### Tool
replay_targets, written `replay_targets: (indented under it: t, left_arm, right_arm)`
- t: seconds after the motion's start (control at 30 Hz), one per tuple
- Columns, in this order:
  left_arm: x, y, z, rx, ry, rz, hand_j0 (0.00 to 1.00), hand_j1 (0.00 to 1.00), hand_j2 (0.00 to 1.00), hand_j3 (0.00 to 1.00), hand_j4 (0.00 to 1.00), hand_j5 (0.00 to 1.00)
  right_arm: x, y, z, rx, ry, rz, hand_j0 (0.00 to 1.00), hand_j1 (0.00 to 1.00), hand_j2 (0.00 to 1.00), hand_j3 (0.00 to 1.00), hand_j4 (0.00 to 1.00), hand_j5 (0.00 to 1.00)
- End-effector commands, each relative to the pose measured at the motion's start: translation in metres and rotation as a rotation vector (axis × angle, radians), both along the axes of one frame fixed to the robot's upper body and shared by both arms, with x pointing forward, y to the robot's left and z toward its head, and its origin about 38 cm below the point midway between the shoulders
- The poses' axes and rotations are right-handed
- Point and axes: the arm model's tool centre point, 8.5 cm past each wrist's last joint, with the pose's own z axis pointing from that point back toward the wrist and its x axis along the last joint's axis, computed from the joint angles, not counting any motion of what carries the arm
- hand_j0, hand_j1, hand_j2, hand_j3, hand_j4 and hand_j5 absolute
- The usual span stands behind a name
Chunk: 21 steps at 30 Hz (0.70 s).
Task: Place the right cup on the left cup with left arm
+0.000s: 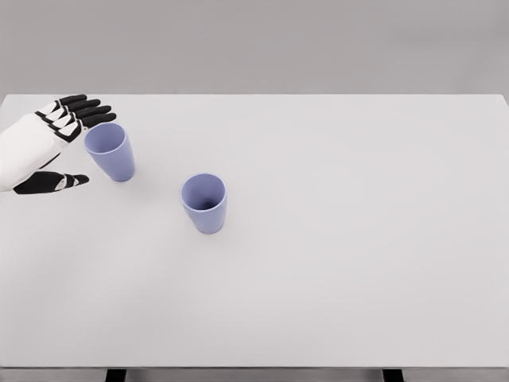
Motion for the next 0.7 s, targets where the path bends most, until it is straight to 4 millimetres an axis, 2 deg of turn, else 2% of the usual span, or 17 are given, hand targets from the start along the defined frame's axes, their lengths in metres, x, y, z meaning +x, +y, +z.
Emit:
replay_targets:
  t: [0.0,0.37,0.53,0.67]
  left_arm:
    - [0.000,0.000,0.000,-0.004,0.001,0.000,1.00,1.00,1.00,1.00,1.00,1.00]
    - [0.000,0.002,0.004,-0.003,-0.008,0.002,1.00,1.00,1.00,1.00,1.00,1.00]
    - [0.001,0.004,0.013,-0.094,0.004,-0.007,1.00,1.00,1.00,1.00,1.00,1.00]
    - [-0.001,0.017,0.030,-0.156,0.046,-0.016,0.99,0.99,0.99,0.99,0.99,0.99]
  right_arm:
    - [-0.001,0.000,0.000,0.001,0.003,-0.001,1.00,1.00,1.00,1.00,1.00,1.00]
    - [-0.001,0.000,0.000,0.000,0.005,0.003,1.00,1.00,1.00,1.00,1.00,1.00]
    - [-0.002,0.000,0.000,0.000,0.006,0.003,1.00,1.00,1.00,1.00,1.00,1.00]
    - [-0.001,0.000,0.000,0.000,0.005,0.003,1.00,1.00,1.00,1.00,1.00,1.00]
